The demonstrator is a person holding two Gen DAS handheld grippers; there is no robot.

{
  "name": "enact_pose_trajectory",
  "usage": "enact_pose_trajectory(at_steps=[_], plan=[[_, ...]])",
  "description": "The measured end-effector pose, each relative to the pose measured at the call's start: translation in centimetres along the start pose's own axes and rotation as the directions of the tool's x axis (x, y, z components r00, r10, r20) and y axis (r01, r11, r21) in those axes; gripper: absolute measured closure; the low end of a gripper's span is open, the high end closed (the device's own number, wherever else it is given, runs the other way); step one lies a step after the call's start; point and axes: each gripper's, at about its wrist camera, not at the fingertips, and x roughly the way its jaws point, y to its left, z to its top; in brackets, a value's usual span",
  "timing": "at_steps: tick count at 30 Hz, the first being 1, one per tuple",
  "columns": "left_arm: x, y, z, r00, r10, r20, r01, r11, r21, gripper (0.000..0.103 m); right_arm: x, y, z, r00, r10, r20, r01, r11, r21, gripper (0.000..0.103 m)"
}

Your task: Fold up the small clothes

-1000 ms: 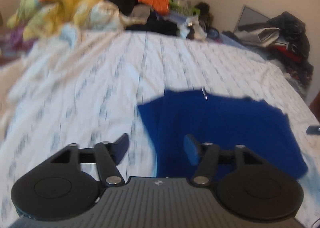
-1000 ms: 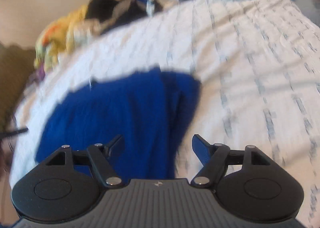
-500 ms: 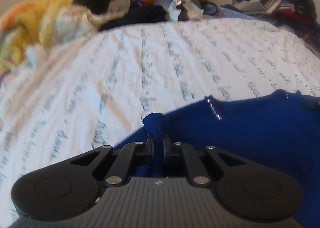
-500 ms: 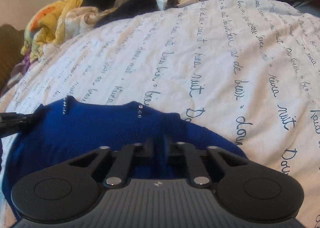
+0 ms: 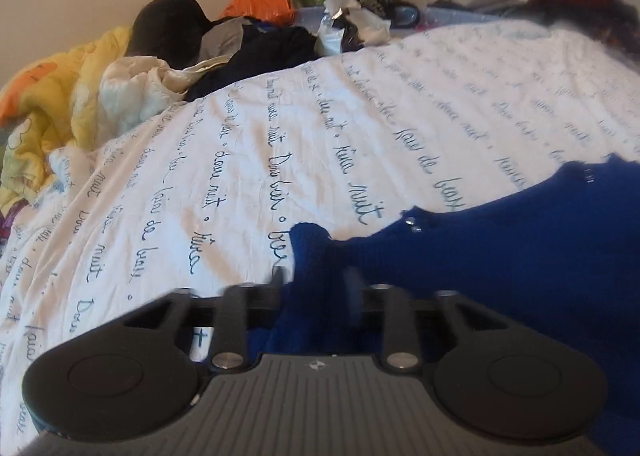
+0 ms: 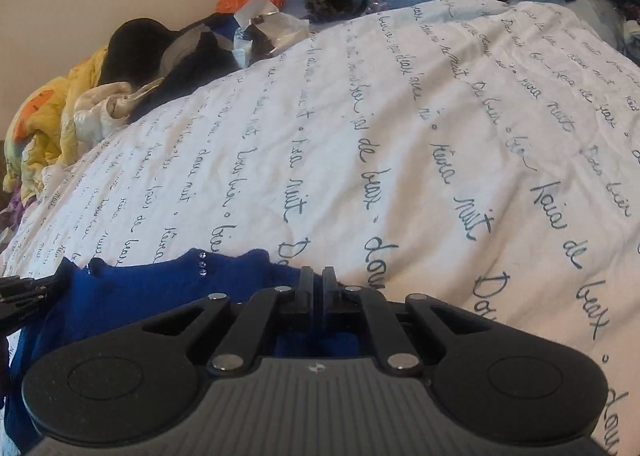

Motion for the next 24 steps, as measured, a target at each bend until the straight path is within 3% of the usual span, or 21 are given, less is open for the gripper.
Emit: enact_pose_trajectory(at_steps=[1,2,4,7,9,10,11,12,13,15,17,19,20,21,24], plan=[[-0.6,0.2,-0.3,1.0,-0.014,0.015,0.015,1.0,-0.004,0.037,-0.2,0.3,0.1,0.999,0.043,-0.012,-0.044,0.999,-0.022,0.085],[-1.1,0.4,-0.6,1.0,-0.013,0.025,0.013,1.0,-0.005,0.035,-0.2,0.6,0.3,0.997,0.077,-0.024,-0.078,0.996,-0.035,0.07],[-1.3,0.5,-0.8,1.0,-0.008,0.015,0.008,1.0,-0.008,0.036,0.5,0.8,1.1,0.994,0.102,-0.04,-0.103,0.994,-0.041,0.059],[-0.9,0.8,-0.7,1.0,-0.008,-0.003,0.007,0.999,-0.035,0.035,2.3,1.6,1.8,0.989,0.11,-0.094,-0.114,0.993,-0.038,0.059],[-0.1,0.8,-0.7,0.999,-0.025,-0.027,0.023,0.998,-0.053,0.034,3.5,2.2,1.7,0.987,0.072,-0.142,-0.08,0.995,-0.057,0.059],[0.2,0.8,-0.8,0.999,-0.029,-0.035,0.027,0.998,-0.061,0.04,3.7,2.6,1.6,0.99,0.072,-0.122,-0.084,0.992,-0.091,0.061],[0.4,0.8,-0.9,0.999,-0.04,-0.034,0.037,0.997,-0.072,0.05,4.0,3.2,1.5,0.989,0.061,-0.133,-0.077,0.989,-0.123,0.084],[0.3,0.9,-0.9,0.999,-0.045,-0.028,0.042,0.995,-0.094,0.088,4.2,3.7,1.5,0.989,0.039,-0.139,-0.06,0.987,-0.15,0.096],[0.0,1.0,-0.7,0.999,-0.034,-0.027,0.03,0.993,-0.118,0.092,3.9,4.1,1.5,0.992,0.032,-0.126,-0.054,0.983,-0.176,0.096],[-1.1,1.3,-0.3,1.0,-0.018,0.017,0.02,0.989,-0.144,0.092,2.2,4.1,1.8,0.997,0.039,-0.065,-0.051,0.981,-0.189,0.096],[-0.9,1.1,-0.5,1.0,-0.02,0.0,0.02,0.992,-0.123,0.092,0.4,2.3,2.3,0.999,0.051,-0.001,-0.051,0.99,-0.135,0.096],[0.3,0.4,-1.5,1.0,0.007,-0.017,-0.009,0.997,-0.081,0.09,1.2,0.2,1.9,1.0,0.017,-0.006,-0.018,0.997,-0.079,0.096],[0.2,-0.3,-1.8,0.999,0.036,0.017,-0.035,0.998,-0.048,0.09,2.2,-0.2,1.2,1.0,0.001,-0.024,-0.003,0.997,-0.081,0.096],[0.0,-0.7,-1.9,0.998,0.054,0.023,-0.053,0.998,-0.037,0.086,2.3,-0.2,0.4,1.0,-0.001,0.009,0.001,0.996,-0.092,0.096],[-1.9,-0.8,-1.5,0.997,0.062,0.045,-0.059,0.996,-0.062,0.079,1.3,0.6,0.0,0.999,-0.02,0.028,0.021,0.998,-0.053,0.086]])
